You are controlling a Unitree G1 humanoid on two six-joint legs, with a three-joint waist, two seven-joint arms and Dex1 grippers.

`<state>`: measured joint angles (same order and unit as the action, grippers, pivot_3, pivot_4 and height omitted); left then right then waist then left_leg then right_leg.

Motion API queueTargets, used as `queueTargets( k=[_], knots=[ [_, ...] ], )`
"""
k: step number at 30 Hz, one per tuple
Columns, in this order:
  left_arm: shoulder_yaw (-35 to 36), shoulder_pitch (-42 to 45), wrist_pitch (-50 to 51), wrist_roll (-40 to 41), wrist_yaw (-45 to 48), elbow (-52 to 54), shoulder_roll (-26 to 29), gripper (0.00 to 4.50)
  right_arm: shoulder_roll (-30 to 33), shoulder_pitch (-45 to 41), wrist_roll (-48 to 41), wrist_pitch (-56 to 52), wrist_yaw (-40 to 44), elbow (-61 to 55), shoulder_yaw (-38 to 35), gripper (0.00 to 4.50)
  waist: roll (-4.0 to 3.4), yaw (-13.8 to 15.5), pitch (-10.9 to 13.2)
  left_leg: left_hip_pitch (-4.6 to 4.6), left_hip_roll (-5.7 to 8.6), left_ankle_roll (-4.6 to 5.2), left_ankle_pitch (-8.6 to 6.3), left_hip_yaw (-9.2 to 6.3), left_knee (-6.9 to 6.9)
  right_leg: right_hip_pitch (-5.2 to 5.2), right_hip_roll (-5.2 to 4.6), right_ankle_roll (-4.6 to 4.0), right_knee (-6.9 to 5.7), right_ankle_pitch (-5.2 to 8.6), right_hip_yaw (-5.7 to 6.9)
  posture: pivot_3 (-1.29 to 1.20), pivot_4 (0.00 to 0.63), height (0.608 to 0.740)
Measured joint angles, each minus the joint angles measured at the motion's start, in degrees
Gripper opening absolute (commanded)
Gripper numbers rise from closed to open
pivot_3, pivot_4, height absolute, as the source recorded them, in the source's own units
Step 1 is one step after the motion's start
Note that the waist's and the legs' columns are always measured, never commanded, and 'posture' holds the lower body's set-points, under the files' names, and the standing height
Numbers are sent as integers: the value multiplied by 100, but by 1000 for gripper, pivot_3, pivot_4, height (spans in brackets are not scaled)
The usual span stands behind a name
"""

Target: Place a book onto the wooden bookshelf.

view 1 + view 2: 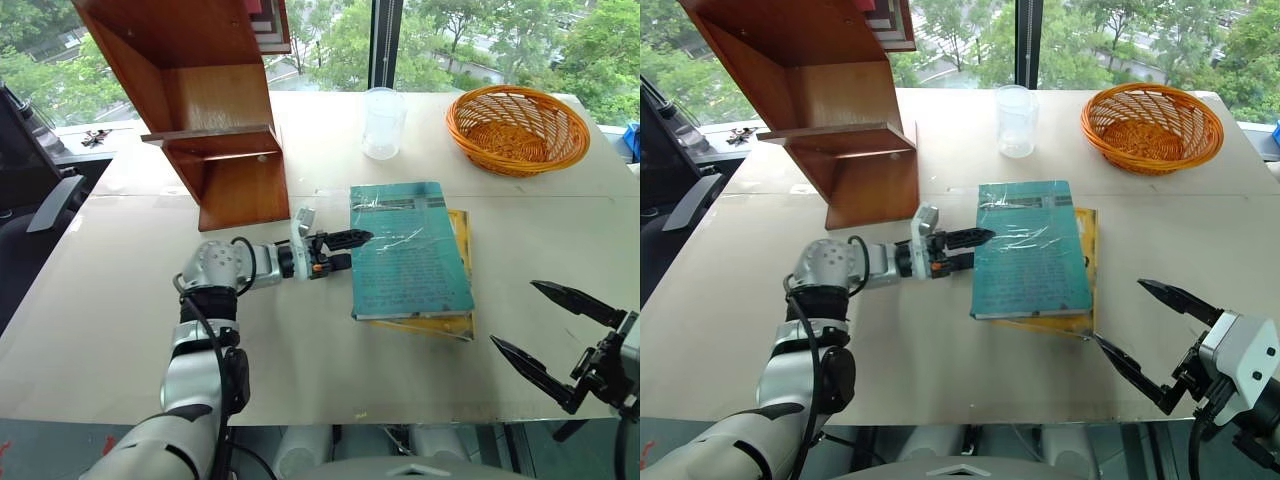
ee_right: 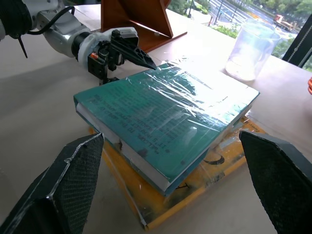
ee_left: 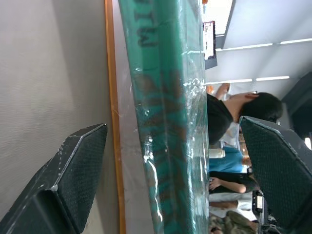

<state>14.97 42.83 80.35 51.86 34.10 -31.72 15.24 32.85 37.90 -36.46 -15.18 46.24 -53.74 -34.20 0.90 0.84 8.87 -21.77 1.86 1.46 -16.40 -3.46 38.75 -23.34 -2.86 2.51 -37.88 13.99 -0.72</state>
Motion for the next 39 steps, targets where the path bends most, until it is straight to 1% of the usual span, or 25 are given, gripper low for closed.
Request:
queueTargets(
  k=[1,3,4,5,7,8,9,13,16,19,20,22,23,25,26,28,29,31,32,33,34,36,37,38,39],
  knots=[
    [-53,32,-49,-27,145,-63,6,3629,0,2,1,0,-38,-14,0,4500,0,-3,0,0,0,0,0,0,0,0,-1,0,0,0,0,0,150,740],
    [-197,49,-140,-126,378,-114,30,2773,0,12,4,0,-65,-16,0,4500,0,-18,0,2,-1,0,0,3,0,0,0,0,-1,0,-3,0,150,740],
    [-216,50,-164,-152,478,-159,31,2293,0,12,6,0,-70,-14,0,4500,-1,-21,0,2,-1,-1,0,3,-1,0,0,0,-1,0,-4,0,150,740],
    [-316,48,-214,-236,689,-213,84,1647,2,9,13,7,-72,-5,0,4500,0,-21,0,2,-2,-1,0,2,-1,0,1,0,-1,0,-2,0,150,740],
    [-442,41,-222,-294,861,-223,149,898,4,-2,25,16,-71,16,0,4500,0,-20,0,2,-2,-1,0,2,-1,0,1,0,-1,0,-2,0,150,740],
    [-550,9,-221,-331,1122,-222,215,420,17,-36,59,28,-73,75,1,4500,-1,-25,0,2,-2,0,0,3,-1,0,1,0,-1,0,-4,0,150,740],
    [-556,5,-220,-331,1168,-222,216,96,17,-39,68,28,-74,89,1,4500,0,-21,0,2,-2,0,0,3,0,0,0,0,-1,0,-3,0,150,740],
    [-585,-64,-115,-328,1402,-130,368,96,57,-184,146,28,-131,104,64,4500,0,-33,0,1,-5,0,0,2,-1,-1,0,-1,-1,0,-3,0,150,740],
    [-75,-467,326,25,1373,578,734,96,57,-253,208,46,-133,245,173,4500,3,-102,2,-9,-11,-1,0,1,-6,-15,0,-2,-2,1,-6,0,150,740],
    [324,-558,534,279,1230,1510,1026,96,51,-398,221,47,-141,391,239,4500,3,-67,2,-13,-8,-1,0,0,-5,-17,-11,-2,0,0,-3,0,150,740],
    [385,-565,527,357,1179,1949,1064,96,56,-506,213,49,-141,447,270,4500,3,-34,2,-12,-5,-1,0,2,-4,-15,-15,-1,1,0,-3,0,150,740],
    [405,-552,525,434,1123,2367,1093,96,73,-639,204,51,-135,514,294,4500,4,11,2,-14,-1,-1,0,2,-2,-13,-18,-1,2,0,-2,0,150,740],
    [397,-460,391,456,1059,2854,1178,96,125,-791,191,55,-101,653,299,4500,13,19,8,-18,-1,-1,0,-1,-1,-14,-19,-1,2,0,2,0,150,740],
    [400,-156,177,458,1033,3349,1322,96,185,-911,186,55,-69,812,296,4500,19,26,12,-19,-1,-2,0,-5,-1,-14,-18,-2,2,0,7,0,150,740],
    [168,56,-387,234,1078,3989,1612,96,214,-1059,148,55,-35,956,297,4500,20,5,12,-18,-2,-4,1,-3,-4,-15,-17,-2,4,0,5,0,150,740],
    [-77,363,-941,-75,1092,4473,1825,96,247,-1149,126,56,-10,1088,295,4500,17,3,11,-12,-1,-5,1,5,-12,-14,-17,-2,6,0,-2,0,150,740],
    [-410,672,-1428,-475,1053,4739,2016,96,275,-1259,119,56,15,1205,296,4500,20,3,13,-15,-1,-6,2,3,-11,-14,-14,-2,10,0,0,0,150,740],
    [-808,1088,-2277,-1159,1039,4977,2319,96,327,-1452,109,62,57,1291,296,4500,7,-5,6,-3,1,-6,2,16,-22,-13,-14,-2,12,-1,-13,0,150,740],
    [-1181,1291,-2944,-1757,984,5065,2558,96,366,-1552,86,71,101,1379,300,4500,9,-15,8,-1,1,-6,2,18,-25,-13,-11,-2,11,0,-15,0,150,740],
    [-1413,1423,-3291,-2188,933,5074,2712,96,415,-1607,73,73,114,1438,300,4500,7,-20,8,0,0,-7,3,19,-31,-13,-8,-2,15,-1,-18,0,150,740],
    [-1777,1599,-3815,-2817,874,5067,3008,96,448,-1715,52,77,150,1532,298,4500,8,-29,10,3,-1,-7,3,24,-34,-14,-3,-2,13,-1,-22,0,150,740],
    [-2342,2014,-4203,-3699,813,4966,3412,96,525,-1950,46,83,182,1695,298,4500,3,-28,11,2,-1,-5,3,24,-37,-14,6,-2,15,0,-22,0,150,740],
    [-2648,2223,-4395,-4123,887,4851,3624,96,556,-2074,43,86,215,1779,325,4500,5,-27,13,1,-1,-4,3,23,-33,-15,20,-1,12,1,-18,0,150,740],
    [-3067,2513,-4758,-4670,1125,4616,3987,96,664,-2294,32,86,233,1905,374,4500,5,-44,19,0,-1,-3,3,30,-36,-18,31,-1,14,0,-19,0,150,740],
    [-3203,2624,-4938,-4961,1250,4483,4131,96,709,-2398,18,87,241,1948,376,4500,0,-46,20,3,-1,-1,2,39,-36,-19,31,0,12,0,-19,0,150,740]
  ],
)
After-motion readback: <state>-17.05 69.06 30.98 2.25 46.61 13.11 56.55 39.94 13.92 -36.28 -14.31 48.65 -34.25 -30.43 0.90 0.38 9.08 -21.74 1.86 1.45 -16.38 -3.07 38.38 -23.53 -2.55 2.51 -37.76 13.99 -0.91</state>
